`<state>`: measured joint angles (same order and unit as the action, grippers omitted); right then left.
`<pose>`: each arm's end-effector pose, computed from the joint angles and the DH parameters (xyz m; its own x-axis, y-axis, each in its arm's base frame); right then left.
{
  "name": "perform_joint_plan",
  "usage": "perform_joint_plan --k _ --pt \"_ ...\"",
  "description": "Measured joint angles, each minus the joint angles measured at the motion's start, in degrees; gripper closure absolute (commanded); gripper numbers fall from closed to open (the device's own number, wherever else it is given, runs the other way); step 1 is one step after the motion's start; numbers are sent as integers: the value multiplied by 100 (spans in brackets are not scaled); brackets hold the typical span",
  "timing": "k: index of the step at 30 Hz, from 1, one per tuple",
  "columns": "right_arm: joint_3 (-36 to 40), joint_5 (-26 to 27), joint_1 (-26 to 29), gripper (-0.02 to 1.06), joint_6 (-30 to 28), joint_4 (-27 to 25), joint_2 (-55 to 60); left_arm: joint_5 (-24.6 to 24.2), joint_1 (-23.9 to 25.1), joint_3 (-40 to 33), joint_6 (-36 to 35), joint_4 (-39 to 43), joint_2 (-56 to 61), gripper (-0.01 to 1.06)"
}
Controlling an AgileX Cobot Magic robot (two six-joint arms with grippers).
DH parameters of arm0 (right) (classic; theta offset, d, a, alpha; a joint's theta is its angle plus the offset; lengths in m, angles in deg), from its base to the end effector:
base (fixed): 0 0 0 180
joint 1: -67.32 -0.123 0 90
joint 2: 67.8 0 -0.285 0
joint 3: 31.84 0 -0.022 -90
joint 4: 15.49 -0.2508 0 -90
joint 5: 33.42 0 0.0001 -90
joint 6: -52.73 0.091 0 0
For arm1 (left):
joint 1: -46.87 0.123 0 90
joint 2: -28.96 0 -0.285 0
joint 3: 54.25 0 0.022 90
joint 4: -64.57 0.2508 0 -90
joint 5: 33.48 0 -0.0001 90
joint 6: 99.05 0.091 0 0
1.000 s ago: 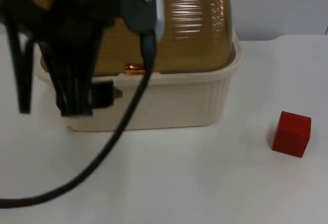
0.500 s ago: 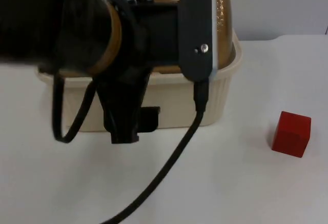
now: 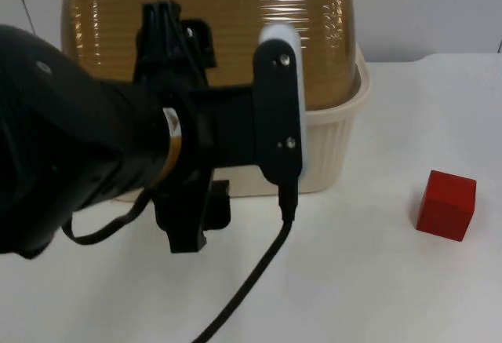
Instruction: Open the box lid with the left hand, place the block into the box with the right hand, then close the box lid with the left hand.
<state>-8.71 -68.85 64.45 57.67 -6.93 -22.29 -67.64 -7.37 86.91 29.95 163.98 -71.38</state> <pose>0.1141 -0.0022 0.4165 -0.2387 -0.0477 -0.9699 0.0253 0.9981 -0.0553 0.2088 -0.2036 0.1765 0.0836 0.9805 -0.1781 0.5857 0.0963 0.8048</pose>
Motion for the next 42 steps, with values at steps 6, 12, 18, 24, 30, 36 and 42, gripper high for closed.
perform_joint_plan --k 6,12,18,24,30,36,42 --pt "0 0 0 1 0 0 0 0 0 22 0 12 -243 20" --pt "0 0 0 1 0 0 0 0 0 60 -77 34 -278 84" --pt "0 0 0 1 0 0 0 11 25 60 -114 34 -278 105" --pt "0 0 0 1 0 0 0 284 510 182 -224 34 -290 105" --pt "0 0 0 1 0 0 0 668 850 535 -235 34 -302 105" --pt "0 0 0 1 0 0 0 952 960 571 -206 34 -422 105" --pt "0 0 0 1 0 0 0 1071 960 714 -43 44 -769 105"
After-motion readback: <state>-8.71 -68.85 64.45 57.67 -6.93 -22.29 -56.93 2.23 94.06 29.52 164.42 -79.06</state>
